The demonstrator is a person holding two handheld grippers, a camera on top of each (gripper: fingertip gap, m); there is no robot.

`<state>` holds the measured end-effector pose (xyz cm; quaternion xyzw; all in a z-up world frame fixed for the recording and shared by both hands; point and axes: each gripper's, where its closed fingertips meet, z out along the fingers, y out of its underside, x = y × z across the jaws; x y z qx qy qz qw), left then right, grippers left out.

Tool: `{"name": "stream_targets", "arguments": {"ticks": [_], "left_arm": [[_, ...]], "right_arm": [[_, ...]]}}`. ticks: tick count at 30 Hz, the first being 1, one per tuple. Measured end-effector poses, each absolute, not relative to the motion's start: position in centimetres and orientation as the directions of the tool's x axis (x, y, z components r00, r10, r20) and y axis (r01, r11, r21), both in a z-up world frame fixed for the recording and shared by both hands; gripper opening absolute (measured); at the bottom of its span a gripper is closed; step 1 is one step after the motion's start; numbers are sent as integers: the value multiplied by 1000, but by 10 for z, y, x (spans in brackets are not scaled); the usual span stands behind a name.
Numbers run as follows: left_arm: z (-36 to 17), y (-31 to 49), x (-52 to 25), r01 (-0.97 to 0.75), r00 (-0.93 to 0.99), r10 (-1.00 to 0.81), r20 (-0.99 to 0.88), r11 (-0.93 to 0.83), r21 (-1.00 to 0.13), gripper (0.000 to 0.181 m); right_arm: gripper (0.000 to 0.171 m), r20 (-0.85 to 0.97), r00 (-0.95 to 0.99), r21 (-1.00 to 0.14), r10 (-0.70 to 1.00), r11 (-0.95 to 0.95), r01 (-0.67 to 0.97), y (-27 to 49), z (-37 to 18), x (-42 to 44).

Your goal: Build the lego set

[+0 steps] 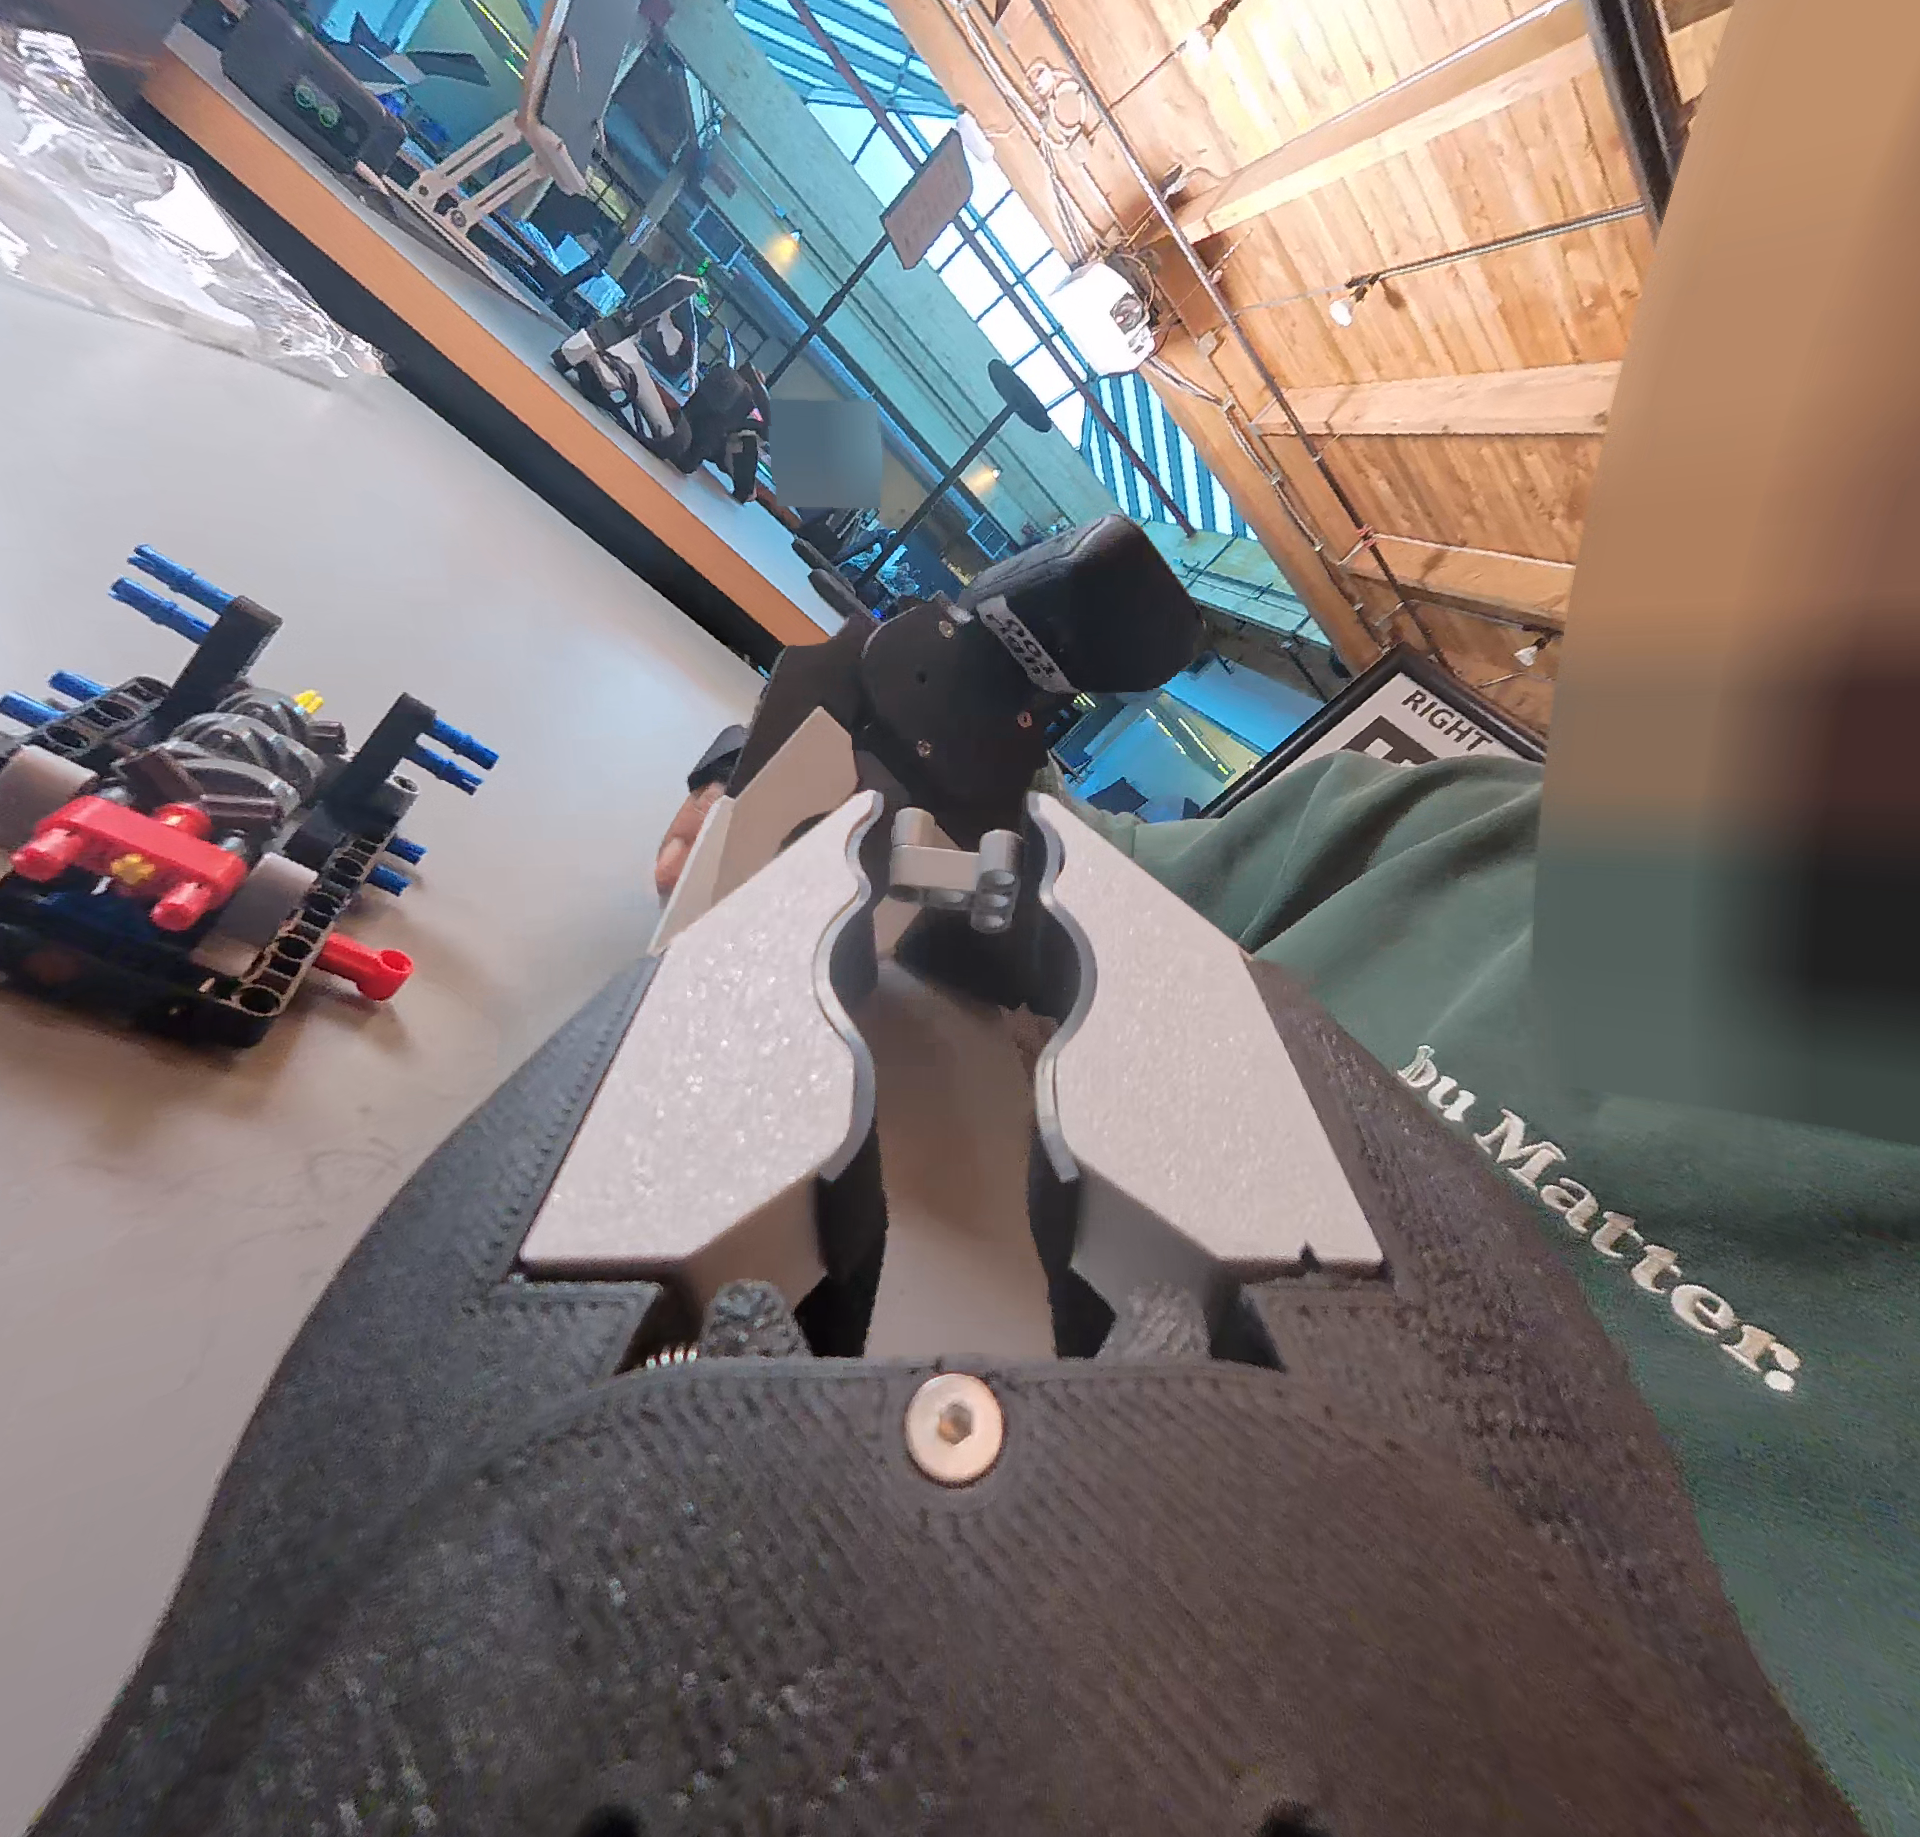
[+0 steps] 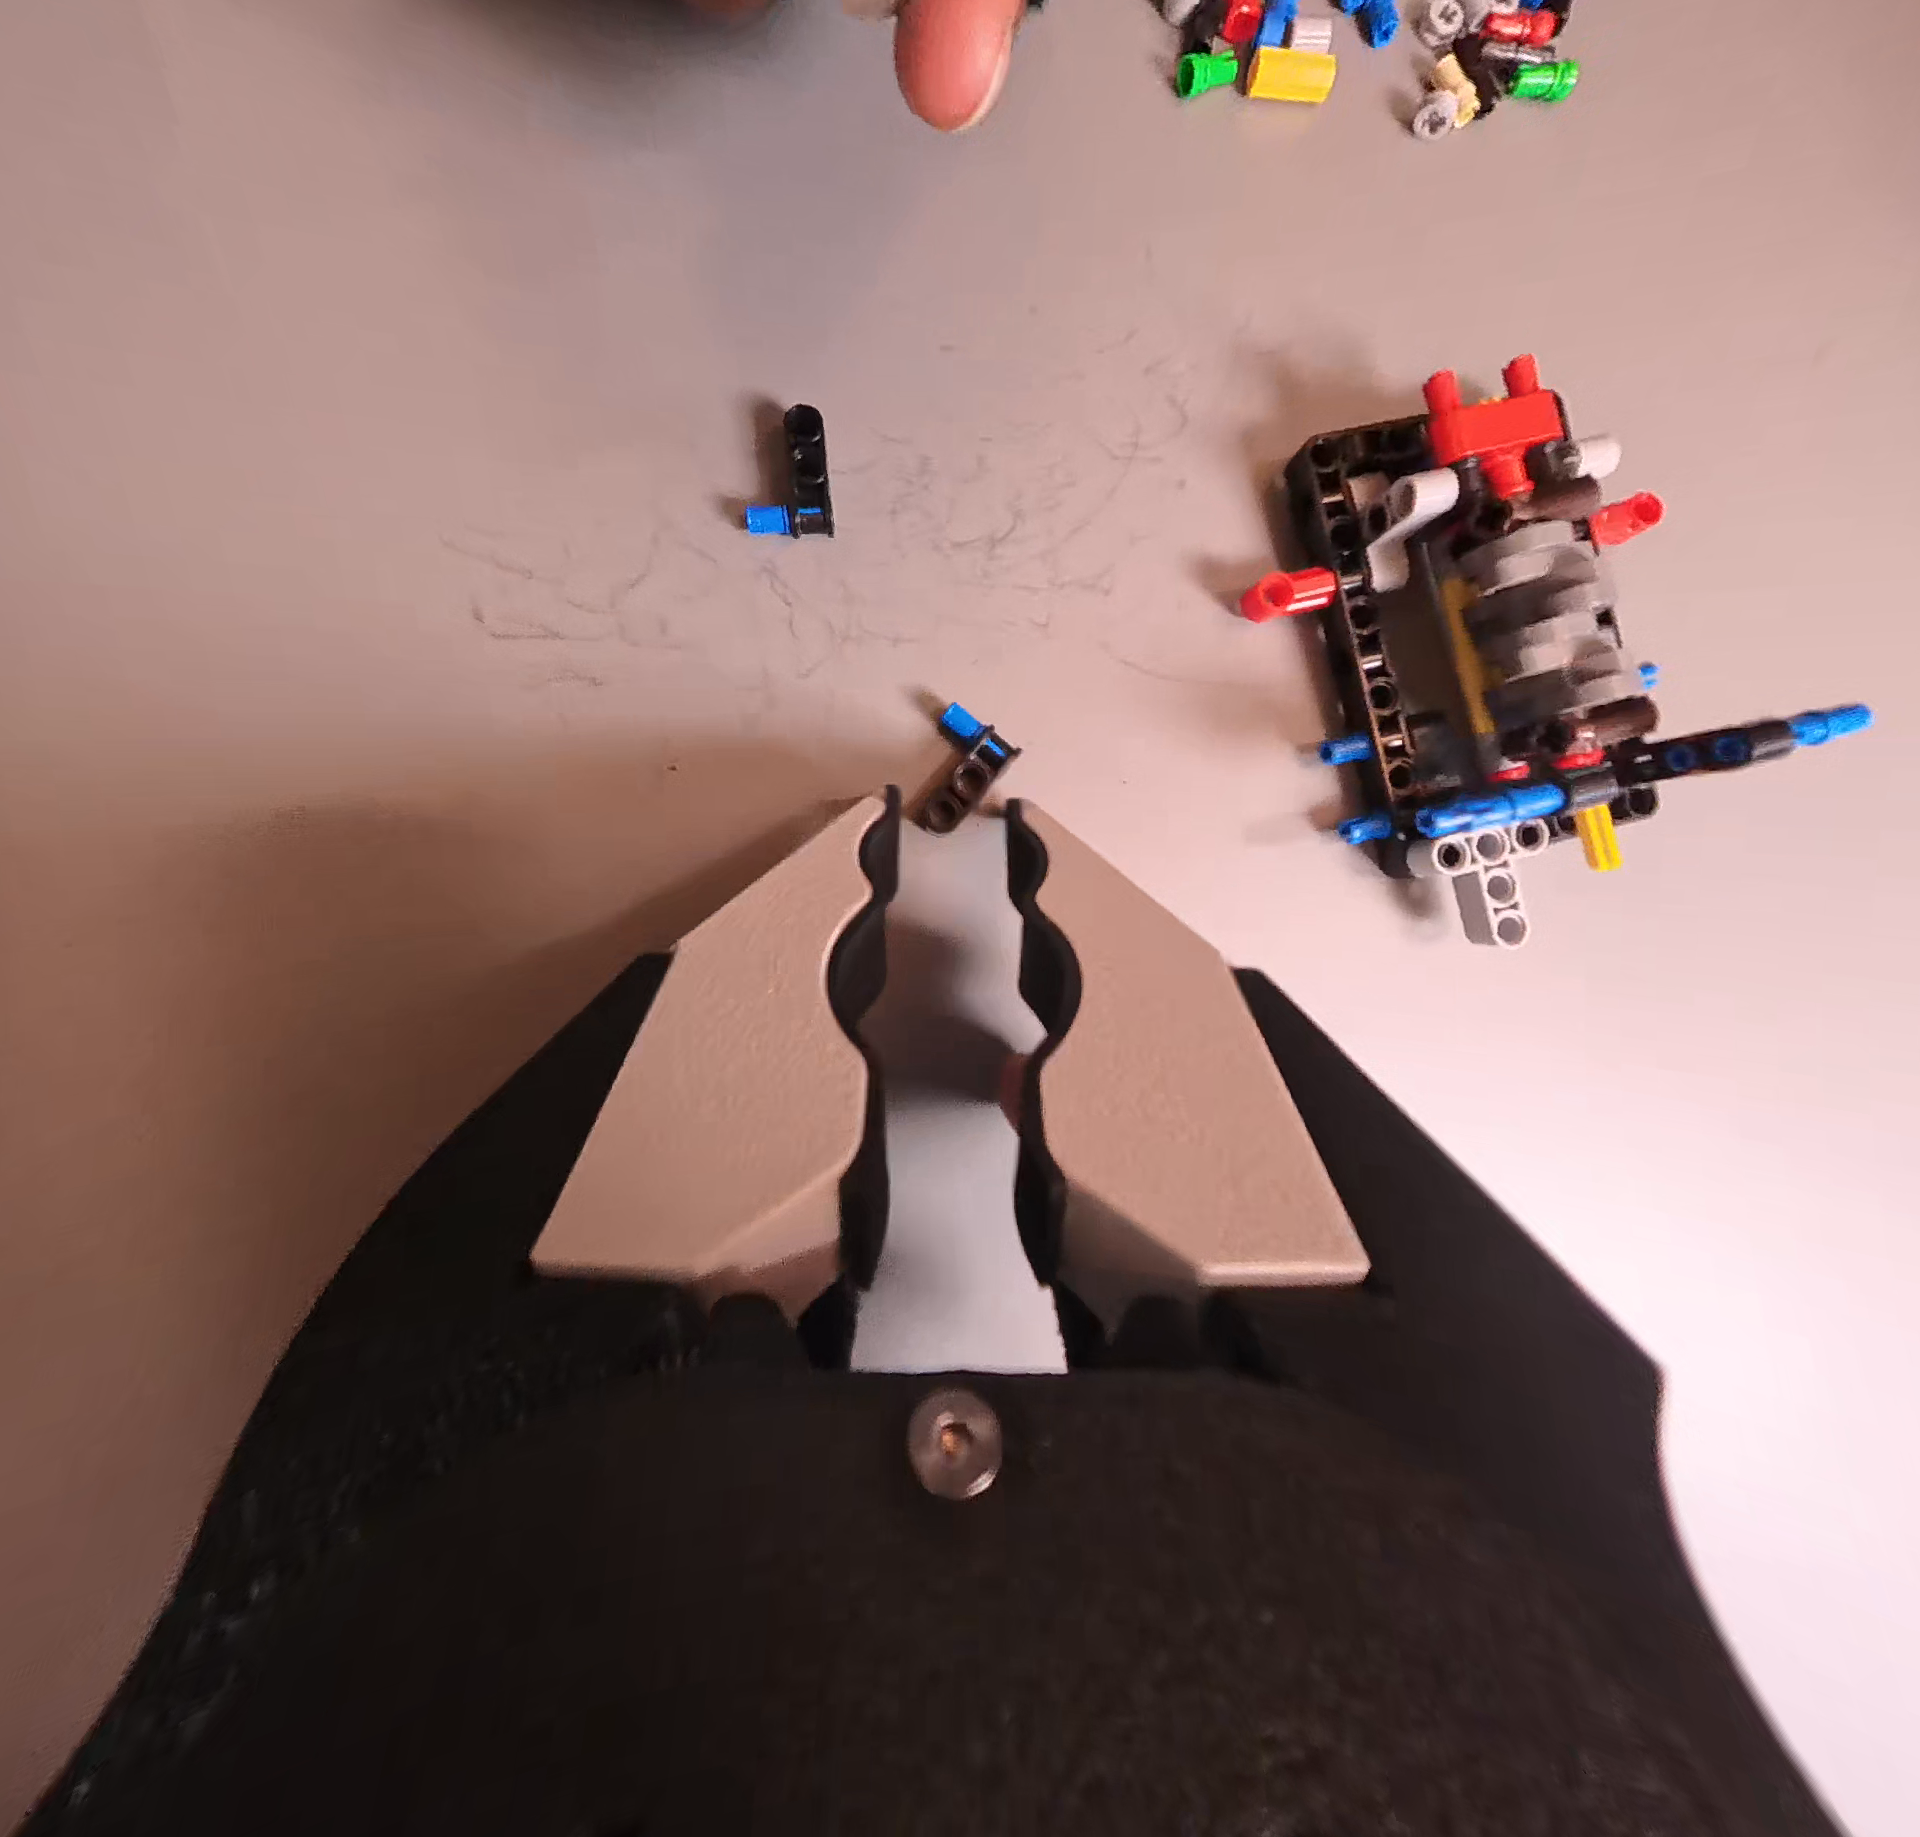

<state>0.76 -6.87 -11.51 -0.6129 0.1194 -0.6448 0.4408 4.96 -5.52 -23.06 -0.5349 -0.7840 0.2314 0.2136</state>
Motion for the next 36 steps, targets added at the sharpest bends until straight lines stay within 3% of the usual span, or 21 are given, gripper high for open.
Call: {"name": "stream_targets", "arguments": {"ticks": [2,5,11,13,15,18,20,24,27,30,32,36], "left_arm": [[-115,-69,8,416,146,-718,681,-580,-700,23],[-120,-69,9,390,163,-719,675,-582,-714,23],[-148,-69,20,209,334,-738,586,-549,-809,23],[-160,-68,24,107,419,-752,509,-516,-850,23],[-165,-71,30,38,450,-774,445,-482,-876,24],[-164,-73,35,-11,473,-806,357,-410,-912,24],[-154,-74,37,0,476,-831,289,-328,-945,23],[-121,-86,43,87,434,-889,149,-123,-988,23],[-100,-97,47,161,412,-907,91,-25,-987,23],[-88,-104,52,185,409,-911,48,31,-982,22],[-84,-106,55,174,424,-906,4,77,-982,22],[-82,-108,58,120,460,-884,-84,156,-981,22]], "right_arm": [[7,133,-349,-570,928,359,739,-52,-231,48],[6,230,-432,-537,872,484,690,-50,-230,47],[6,486,-683,-391,545,835,388,-49,-224,52],[19,473,-720,-337,508,859,385,-39,-226,60],[35,434,-710,-357,555,829,430,-33,-219,64],[35,311,-574,-549,757,636,542,-40,-198,58],[34,116,-474,-695,873,412,589,-60,-183,52],[32,-286,-323,-847,902,-80,526,-83,-154,34],[25,-543,-364,-814,757,-369,449,-93,-131,30],[28,-714,-464,-700,525,-556,448,-106,-111,33],[26,-766,-498,-632,406,-618,468,-113,-104,34],[9,-771,-559,-601,306,-642,477,-122,-95,36]]}}
